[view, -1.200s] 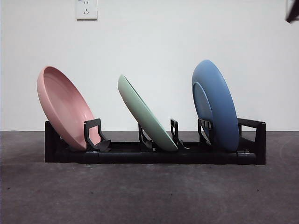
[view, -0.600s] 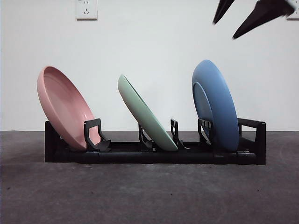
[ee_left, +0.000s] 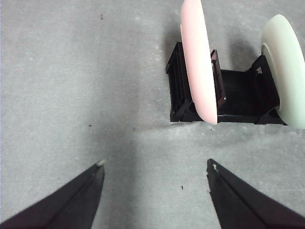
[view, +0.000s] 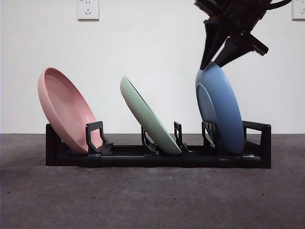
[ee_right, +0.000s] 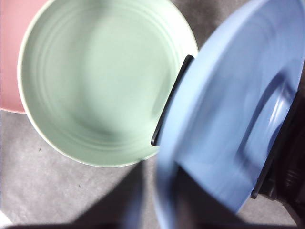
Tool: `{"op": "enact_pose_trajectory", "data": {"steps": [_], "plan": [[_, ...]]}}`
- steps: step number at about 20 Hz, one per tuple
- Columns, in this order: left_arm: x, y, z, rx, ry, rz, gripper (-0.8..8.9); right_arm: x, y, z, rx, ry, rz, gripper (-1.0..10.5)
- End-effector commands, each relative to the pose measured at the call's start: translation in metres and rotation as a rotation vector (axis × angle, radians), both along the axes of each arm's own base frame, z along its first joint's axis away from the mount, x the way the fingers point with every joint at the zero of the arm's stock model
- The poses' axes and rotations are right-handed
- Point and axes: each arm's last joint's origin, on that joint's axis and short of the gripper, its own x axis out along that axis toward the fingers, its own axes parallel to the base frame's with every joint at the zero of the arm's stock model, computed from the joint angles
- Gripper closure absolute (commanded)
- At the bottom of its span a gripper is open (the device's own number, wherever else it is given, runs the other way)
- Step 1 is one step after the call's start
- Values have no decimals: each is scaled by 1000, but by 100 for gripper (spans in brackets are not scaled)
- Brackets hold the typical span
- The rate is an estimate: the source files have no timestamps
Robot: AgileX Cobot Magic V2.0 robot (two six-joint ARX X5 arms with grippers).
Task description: Place the plate
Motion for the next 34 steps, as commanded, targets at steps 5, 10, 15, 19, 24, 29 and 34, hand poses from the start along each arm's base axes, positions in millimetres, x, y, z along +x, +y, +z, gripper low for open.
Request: {"op": "enact_pose_trajectory", "data": {"steps": [5, 10, 15, 19, 24, 29, 34], "plan": [[0, 0, 6, 15, -27, -9, 469, 1, 2, 11, 51, -18, 37, 939], [0, 0, 6, 15, -26, -9, 469, -13, 0, 53, 109, -13, 91, 939], [0, 0, 6, 15, -26, -10, 469, -38, 0, 89, 103, -84, 174, 939], [1, 0, 6, 15, -26, -10, 469, -71, 1, 104, 74, -120, 275, 939], [1, 0, 6, 15, -25, -10, 469, -112, -6, 76, 57, -119, 315, 939], [1, 0, 6, 15, -26, -10, 469, -168, -5, 22, -82, -166, 382, 939], [1, 0, 6, 15, -30, -10, 469, -211, 19, 7, -345, -338, 544, 939]]}}
